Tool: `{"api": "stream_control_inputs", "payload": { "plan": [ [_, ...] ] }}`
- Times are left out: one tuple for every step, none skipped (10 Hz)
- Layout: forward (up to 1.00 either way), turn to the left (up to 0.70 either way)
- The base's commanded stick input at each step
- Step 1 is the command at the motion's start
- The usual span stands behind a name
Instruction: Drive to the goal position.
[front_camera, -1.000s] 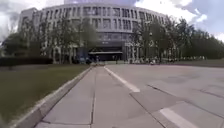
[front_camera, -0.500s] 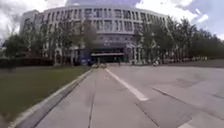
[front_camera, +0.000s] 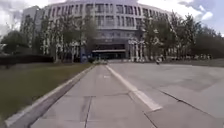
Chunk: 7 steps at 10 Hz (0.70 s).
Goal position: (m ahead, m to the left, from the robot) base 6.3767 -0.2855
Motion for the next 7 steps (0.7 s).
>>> {"api": "stream_control_inputs", "payload": {
  "plan": [
    [0.70, 0.00],
    [0.70, 0.00],
    [0.70, 0.00],
    [0.70, 0.00],
    [0.70, 0.00],
    [0.70, 0.00],
    [0.70, 0.00]
  ]
}}
